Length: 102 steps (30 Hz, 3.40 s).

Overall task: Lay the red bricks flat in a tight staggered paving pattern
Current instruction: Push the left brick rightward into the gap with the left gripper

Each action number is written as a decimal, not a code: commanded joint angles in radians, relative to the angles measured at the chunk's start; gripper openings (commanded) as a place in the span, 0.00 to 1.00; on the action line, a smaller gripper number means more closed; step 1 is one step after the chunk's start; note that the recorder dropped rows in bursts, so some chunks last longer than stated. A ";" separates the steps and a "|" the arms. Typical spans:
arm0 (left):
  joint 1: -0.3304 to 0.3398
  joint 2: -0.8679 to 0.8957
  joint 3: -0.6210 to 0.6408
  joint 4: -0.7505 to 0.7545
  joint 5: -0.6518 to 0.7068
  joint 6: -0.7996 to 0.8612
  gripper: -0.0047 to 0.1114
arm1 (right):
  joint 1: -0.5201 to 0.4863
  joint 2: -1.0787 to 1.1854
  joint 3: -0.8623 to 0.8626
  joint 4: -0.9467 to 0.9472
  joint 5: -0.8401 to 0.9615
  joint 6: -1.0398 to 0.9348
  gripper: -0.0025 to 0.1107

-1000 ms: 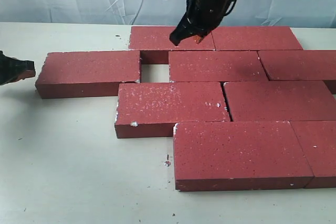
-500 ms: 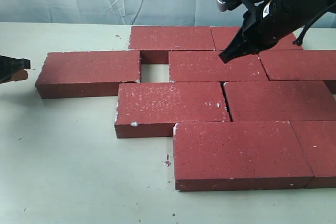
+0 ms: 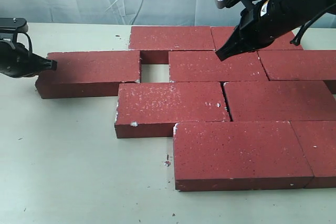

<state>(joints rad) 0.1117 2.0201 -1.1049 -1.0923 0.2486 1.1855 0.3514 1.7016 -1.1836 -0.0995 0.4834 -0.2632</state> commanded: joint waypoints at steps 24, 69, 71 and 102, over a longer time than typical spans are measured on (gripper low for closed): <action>-0.106 0.004 -0.014 0.008 0.009 -0.001 0.04 | -0.001 -0.008 0.012 0.003 -0.037 -0.003 0.01; -0.105 0.033 -0.060 -0.004 0.218 0.143 0.04 | -0.001 0.019 0.012 -0.005 -0.060 -0.003 0.01; -0.130 0.033 -0.060 -0.014 0.219 0.163 0.04 | -0.001 0.019 0.012 -0.005 -0.060 -0.003 0.01; -0.070 0.033 -0.060 0.033 0.198 0.153 0.04 | -0.001 0.019 0.012 -0.005 -0.060 -0.003 0.01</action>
<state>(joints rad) 0.0383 2.0645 -1.1625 -1.0652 0.4430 1.3423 0.3514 1.7211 -1.1773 -0.0993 0.4317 -0.2632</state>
